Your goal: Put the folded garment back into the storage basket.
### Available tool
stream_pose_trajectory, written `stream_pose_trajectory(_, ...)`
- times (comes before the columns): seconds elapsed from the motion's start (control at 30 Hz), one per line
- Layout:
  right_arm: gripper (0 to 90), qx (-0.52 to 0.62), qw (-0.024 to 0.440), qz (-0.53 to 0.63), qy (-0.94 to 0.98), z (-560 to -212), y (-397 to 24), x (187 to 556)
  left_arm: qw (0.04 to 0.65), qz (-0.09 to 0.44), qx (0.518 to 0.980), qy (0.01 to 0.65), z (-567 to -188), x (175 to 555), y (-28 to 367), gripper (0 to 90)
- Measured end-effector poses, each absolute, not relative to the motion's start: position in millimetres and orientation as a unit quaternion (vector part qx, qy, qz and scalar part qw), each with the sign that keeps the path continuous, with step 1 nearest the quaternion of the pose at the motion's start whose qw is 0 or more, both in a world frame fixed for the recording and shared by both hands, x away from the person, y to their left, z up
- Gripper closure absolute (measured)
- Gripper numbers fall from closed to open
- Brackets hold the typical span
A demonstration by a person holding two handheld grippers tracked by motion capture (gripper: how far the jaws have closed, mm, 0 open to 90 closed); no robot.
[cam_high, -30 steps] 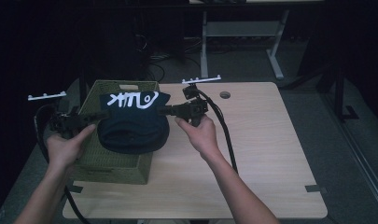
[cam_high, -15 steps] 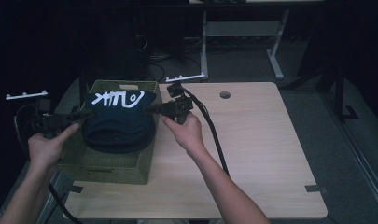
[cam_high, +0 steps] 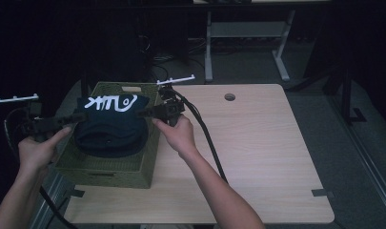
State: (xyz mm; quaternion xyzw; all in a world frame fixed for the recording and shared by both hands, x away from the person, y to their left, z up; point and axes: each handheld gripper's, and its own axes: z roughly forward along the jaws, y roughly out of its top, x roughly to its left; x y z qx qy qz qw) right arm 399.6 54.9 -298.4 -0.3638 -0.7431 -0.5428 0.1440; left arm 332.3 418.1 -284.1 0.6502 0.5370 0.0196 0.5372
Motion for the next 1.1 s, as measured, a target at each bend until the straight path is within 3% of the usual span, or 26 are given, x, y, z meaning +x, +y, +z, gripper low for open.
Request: stream_pose_trajectory(1.1, 80.1, -0.395, 0.151, -0.504, -0.754, -342, 90, 426, 0.483, 0.031, 0.664, 0.570, -325, 365, 439, 79.0)
